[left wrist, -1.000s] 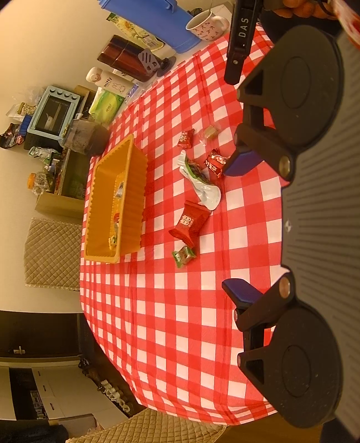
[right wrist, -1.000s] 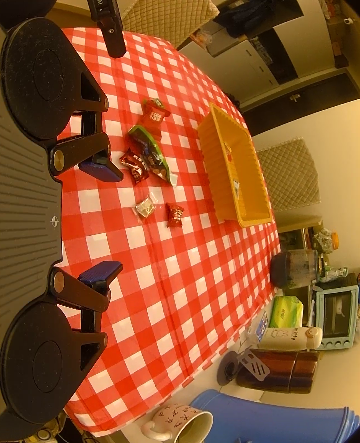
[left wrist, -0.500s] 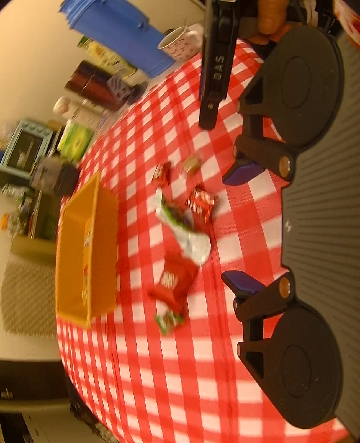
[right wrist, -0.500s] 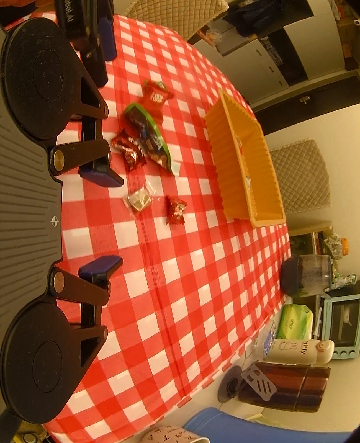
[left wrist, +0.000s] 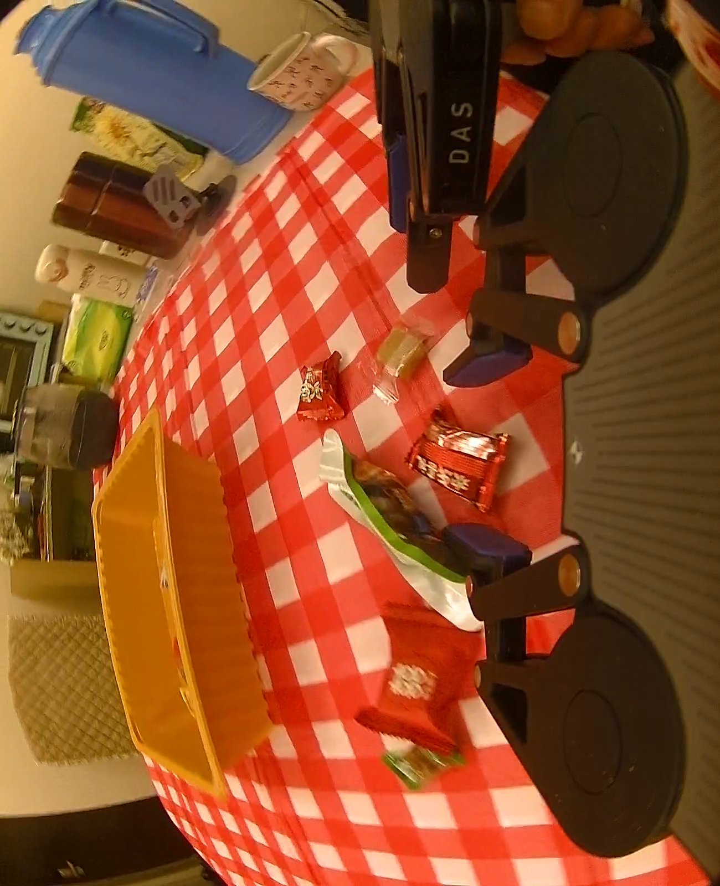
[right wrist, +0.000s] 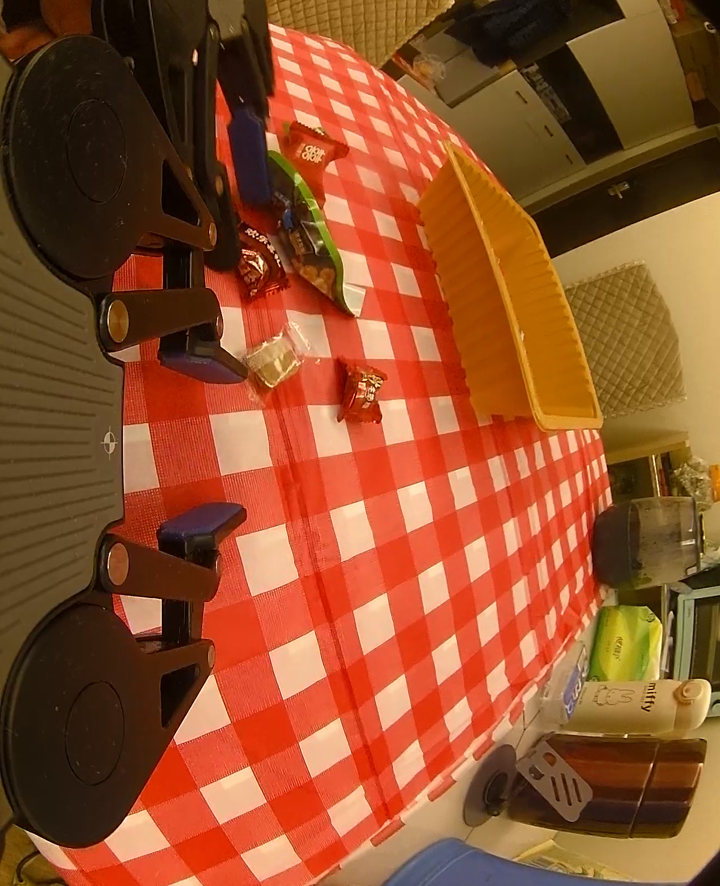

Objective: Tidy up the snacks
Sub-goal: 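Grasp the dark red candy pack with the left gripper while the right gripper grasps the clear-wrapped candy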

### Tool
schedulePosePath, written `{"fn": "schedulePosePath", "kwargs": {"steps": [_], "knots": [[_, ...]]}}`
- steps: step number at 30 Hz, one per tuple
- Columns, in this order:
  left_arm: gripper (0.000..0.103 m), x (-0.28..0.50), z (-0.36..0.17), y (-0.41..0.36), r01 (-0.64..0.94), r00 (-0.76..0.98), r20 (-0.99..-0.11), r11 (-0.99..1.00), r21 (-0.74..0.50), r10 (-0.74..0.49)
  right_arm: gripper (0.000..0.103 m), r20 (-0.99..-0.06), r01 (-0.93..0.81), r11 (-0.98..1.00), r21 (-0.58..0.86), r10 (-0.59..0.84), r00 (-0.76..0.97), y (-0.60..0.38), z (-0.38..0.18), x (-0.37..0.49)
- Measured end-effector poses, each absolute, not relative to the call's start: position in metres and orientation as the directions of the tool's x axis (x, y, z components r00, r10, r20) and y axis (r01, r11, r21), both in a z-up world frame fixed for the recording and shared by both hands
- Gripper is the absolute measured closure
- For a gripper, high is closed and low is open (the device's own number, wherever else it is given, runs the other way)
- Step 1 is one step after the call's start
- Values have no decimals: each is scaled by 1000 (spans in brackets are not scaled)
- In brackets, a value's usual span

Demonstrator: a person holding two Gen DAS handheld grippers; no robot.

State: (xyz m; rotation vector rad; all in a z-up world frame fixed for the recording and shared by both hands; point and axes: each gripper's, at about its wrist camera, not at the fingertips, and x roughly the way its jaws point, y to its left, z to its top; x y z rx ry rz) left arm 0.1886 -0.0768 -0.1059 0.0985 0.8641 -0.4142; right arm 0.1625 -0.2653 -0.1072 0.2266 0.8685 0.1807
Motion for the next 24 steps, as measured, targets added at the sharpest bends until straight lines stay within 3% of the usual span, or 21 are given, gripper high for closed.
{"fn": "schedulePosePath", "kwargs": {"steps": [4,6,16,22,24], "knots": [[66,195,-112,-85,427,566,-765,903,-45,-306,54,-726,-83,962,260,251,640,-263,-108,165],[78,197,-115,-86,436,563,-771,899,-28,-297,54,-720,-101,963,251,255,646,-261,-108,166],[79,175,-111,-70,383,568,-773,922,-57,-284,57,-696,-262,953,154,293,655,-228,-112,177],[79,162,-114,-61,340,584,-766,938,-69,-268,68,-709,-323,944,63,271,651,-211,-122,188],[79,161,-113,-60,333,587,-764,940,-73,-267,82,-709,-338,940,38,264,654,-207,-123,188]]}}
